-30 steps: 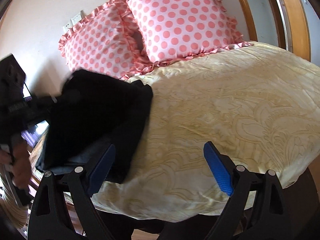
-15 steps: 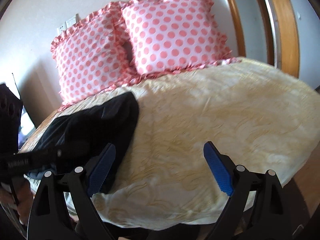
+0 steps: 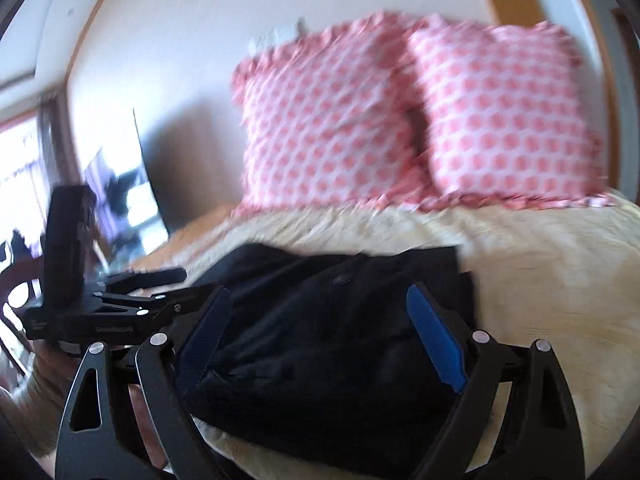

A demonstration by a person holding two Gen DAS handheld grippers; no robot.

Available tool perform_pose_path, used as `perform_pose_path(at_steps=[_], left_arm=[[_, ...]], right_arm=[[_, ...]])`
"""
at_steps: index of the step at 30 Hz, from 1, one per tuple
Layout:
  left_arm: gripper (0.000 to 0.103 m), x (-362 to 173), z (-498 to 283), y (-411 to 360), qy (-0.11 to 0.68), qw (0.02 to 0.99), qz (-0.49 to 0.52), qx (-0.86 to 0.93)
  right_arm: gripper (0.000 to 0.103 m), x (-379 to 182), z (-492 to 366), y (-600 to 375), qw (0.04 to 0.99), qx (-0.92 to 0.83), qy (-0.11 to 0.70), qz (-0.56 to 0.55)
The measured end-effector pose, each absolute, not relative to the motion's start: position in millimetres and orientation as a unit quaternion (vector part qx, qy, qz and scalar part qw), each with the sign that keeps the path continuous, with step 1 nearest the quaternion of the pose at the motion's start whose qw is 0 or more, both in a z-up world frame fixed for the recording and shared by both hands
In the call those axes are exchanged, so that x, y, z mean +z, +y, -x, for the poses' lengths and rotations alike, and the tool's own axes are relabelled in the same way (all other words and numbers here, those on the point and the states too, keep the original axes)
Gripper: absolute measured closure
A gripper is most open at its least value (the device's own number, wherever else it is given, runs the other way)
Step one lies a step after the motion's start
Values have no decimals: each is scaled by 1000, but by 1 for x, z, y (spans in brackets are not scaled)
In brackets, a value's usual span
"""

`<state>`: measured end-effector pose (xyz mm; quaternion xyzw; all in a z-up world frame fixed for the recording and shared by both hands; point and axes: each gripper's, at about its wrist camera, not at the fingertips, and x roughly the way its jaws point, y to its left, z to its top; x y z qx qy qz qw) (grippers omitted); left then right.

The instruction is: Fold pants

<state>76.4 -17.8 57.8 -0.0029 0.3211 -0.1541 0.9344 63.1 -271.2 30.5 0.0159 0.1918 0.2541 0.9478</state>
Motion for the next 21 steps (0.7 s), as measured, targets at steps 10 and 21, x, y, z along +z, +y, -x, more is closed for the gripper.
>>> perform_pose_path(at_steps=[10, 21], left_arm=[[10, 9, -68, -17, 381, 912, -2, -154], [3, 18, -48, -6, 342, 927, -19, -153]], right_arm=[[12, -16, -66, -253, 938, 179, 293, 51], [6, 43, -117, -337, 935, 178, 300, -68]])
